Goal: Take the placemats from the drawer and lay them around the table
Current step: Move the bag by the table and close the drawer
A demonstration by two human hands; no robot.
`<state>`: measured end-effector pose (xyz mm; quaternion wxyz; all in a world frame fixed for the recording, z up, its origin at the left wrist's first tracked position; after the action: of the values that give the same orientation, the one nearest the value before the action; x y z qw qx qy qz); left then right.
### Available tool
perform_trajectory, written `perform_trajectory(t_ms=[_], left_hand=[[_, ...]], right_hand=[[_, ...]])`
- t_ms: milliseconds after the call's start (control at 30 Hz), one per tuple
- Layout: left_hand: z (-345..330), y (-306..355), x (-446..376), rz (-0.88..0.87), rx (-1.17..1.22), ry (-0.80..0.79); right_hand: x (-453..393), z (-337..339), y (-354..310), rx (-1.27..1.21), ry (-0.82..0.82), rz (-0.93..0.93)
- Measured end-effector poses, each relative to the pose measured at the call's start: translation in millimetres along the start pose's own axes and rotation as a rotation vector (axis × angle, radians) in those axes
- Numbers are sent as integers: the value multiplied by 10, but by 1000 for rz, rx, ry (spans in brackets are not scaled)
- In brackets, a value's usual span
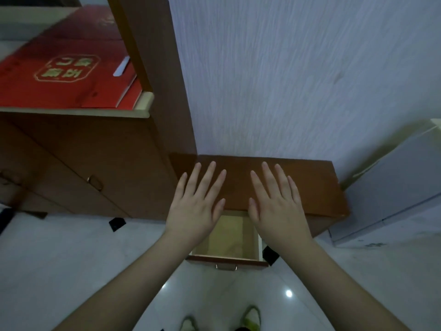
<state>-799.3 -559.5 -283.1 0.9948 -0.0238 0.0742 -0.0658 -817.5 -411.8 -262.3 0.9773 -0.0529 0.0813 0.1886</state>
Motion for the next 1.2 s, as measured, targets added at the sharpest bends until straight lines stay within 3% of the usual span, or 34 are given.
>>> perform_trajectory(t_ms=[233,400,567,733,933,1000,1067,1200], left_hand=[[-784,-139,-31,61,28,-78],[-1652,-121,-58,52,51,-137],[-2360,-271,21,86,101,-99],[-3114,-327,241,112,147,-171],[-4010,-43,1001,186,371,-410],[-4312,56,1293,286,515,-518],[-4600,71,1515,515,787,-599],[-5162,-38,1986,1289,1306,-611]], right_hand=[[-160,-791,-197,-14,-57,54],[-116,-1696,-206,-46,-167,-1],[11,-2451,-168,-125,-154,-60],[229,-3174,-19,-150,-206,-142],[1172,-4218,-68,-221,-556,-154],[1520,-4541,-56,-288,-693,-243],[1765,-4870,24,-423,-794,-397],[2005,-5345,142,-886,-845,-869]])
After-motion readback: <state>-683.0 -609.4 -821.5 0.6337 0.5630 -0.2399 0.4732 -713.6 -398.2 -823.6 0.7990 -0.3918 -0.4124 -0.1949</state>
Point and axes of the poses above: each hand's wrist, its own x-axis away from the middle knuckle, its own z-axis out of the back of the hand, y = z × x, the point moved 10 cm from there along -x, towards the middle knuckle, and after that the axes turned 2 degrees about -y, right-handed, at the moved point
